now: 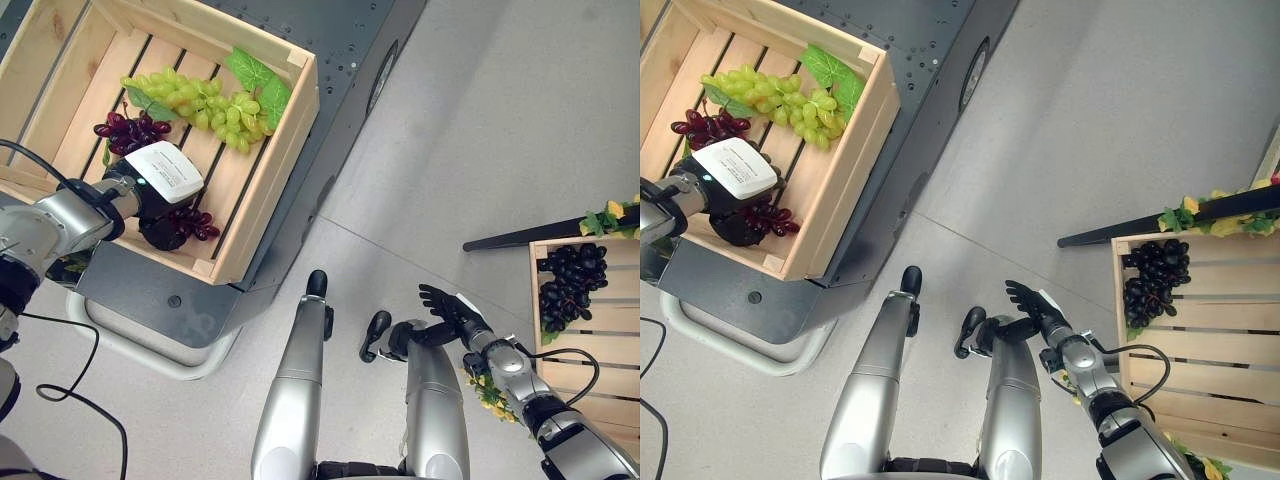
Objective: Pick up the fruits from the basket on one side to the basket on the other side
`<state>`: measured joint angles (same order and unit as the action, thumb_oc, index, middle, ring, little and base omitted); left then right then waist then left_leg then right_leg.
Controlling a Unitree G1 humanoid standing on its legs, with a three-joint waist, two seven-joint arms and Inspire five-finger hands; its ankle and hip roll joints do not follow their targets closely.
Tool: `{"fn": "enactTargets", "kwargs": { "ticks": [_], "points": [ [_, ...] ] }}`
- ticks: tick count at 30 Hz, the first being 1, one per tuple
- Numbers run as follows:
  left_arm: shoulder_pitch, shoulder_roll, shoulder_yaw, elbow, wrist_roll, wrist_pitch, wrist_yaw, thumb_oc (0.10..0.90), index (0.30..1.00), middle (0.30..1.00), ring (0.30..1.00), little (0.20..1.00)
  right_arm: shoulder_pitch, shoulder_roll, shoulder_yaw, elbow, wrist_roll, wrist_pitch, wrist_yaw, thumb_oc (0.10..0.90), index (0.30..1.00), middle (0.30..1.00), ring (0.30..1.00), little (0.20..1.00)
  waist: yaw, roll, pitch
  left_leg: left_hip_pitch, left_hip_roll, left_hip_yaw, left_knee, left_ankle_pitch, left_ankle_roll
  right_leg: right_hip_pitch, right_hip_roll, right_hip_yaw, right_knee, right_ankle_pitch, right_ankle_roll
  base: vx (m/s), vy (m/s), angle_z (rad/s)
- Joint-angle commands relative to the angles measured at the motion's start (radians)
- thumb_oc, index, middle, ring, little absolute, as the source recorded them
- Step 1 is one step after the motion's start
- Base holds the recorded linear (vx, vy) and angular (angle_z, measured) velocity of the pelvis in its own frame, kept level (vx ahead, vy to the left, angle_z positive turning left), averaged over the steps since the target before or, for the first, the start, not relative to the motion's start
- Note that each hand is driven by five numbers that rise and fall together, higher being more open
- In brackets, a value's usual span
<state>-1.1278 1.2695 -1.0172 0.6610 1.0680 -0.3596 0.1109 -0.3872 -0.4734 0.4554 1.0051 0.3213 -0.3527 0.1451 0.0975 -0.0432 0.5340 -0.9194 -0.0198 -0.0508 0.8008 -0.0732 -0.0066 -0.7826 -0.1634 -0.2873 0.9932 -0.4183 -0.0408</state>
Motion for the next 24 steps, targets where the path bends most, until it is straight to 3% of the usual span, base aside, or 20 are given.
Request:
{"fn": "enactTargets", "kwargs": {
  "ticks": [1,11,12,13,14,20,24],
  "points": [
    [-0.119,0.111,0.018,0.008,0.112,0.068,-0.018,0.8,0.9,0.9,0.9,0.9,0.063,-0.064,-0.03,-0.044,0.041,-0.078,0.024,0.8,0.9,0.9,0.9,0.9,0.007,0.006,-0.014,0.102,-0.025,0.081,0.026,-0.183,0.081,0.05,0.023,0.006,-0.104,0.143,0.028,0.0,0.0,0.0],
    [-0.182,0.049,-0.03,0.047,0.209,-0.031,0.122,0.8,0.9,0.9,0.9,0.9,0.052,-0.042,-0.042,-0.045,0.074,-0.115,0.003,0.8,0.9,0.9,0.9,0.9,-0.004,-0.02,-0.014,0.058,-0.014,0.071,0.025,-0.176,0.079,-0.001,0.025,-0.002,-0.091,0.155,0.037,0.0,-0.001,0.0],
    [-0.181,0.04,-0.032,0.067,0.207,-0.032,0.128,0.605,0.608,0.608,0.608,0.608,0.048,-0.044,-0.045,-0.043,0.078,-0.117,-0.002,0.8,0.9,0.9,0.9,0.9,-0.007,-0.021,-0.014,0.042,-0.012,0.071,0.028,-0.174,0.08,-0.02,0.025,-0.002,-0.084,0.155,0.036,-0.03,0.027,0.03],
    [-0.177,0.037,-0.032,0.074,0.205,-0.029,0.134,0.54,0.509,0.509,0.509,0.509,0.048,-0.045,-0.047,-0.045,0.078,-0.117,-0.004,0.8,0.9,0.9,0.9,0.9,-0.009,-0.022,-0.014,0.036,-0.012,0.07,0.031,-0.174,0.08,-0.027,0.026,-0.001,-0.08,0.154,0.036,-0.04,0.032,0.01],
    [-0.171,0.03,-0.028,0.089,0.193,-0.025,0.129,0.4,0.3,0.3,0.3,0.3,0.05,-0.048,-0.049,-0.044,0.075,-0.118,-0.007,0.8,0.9,0.9,0.9,0.9,-0.012,-0.024,-0.014,0.026,-0.011,0.07,0.032,-0.173,0.08,-0.039,0.027,0.0,-0.077,0.154,0.035,-0.03,0.025,-0.01],
    [-0.182,0.016,-0.043,0.11,0.136,-0.026,0.131,0.4,0.3,0.3,0.3,0.3,0.051,-0.06,-0.049,-0.055,0.08,-0.113,-0.008,0.8,0.9,0.9,0.9,0.9,-0.021,-0.024,-0.014,-0.008,-0.009,0.072,0.039,-0.169,0.082,-0.083,0.028,0.003,-0.06,0.154,0.033,-0.03,0.006,-0.01],
    [-0.184,0.011,-0.041,0.096,0.111,-0.035,0.21,0.4,0.3,0.3,0.3,0.3,0.048,-0.054,-0.051,-0.054,0.082,-0.128,-0.012,0.8,0.9,0.9,0.9,0.9,-0.021,-0.018,-0.014,-0.003,-0.009,0.074,0.037,-0.173,0.08,-0.081,0.026,0.006,-0.06,0.15,0.033,-0.02,0.001,-0.03]
  ]
}}
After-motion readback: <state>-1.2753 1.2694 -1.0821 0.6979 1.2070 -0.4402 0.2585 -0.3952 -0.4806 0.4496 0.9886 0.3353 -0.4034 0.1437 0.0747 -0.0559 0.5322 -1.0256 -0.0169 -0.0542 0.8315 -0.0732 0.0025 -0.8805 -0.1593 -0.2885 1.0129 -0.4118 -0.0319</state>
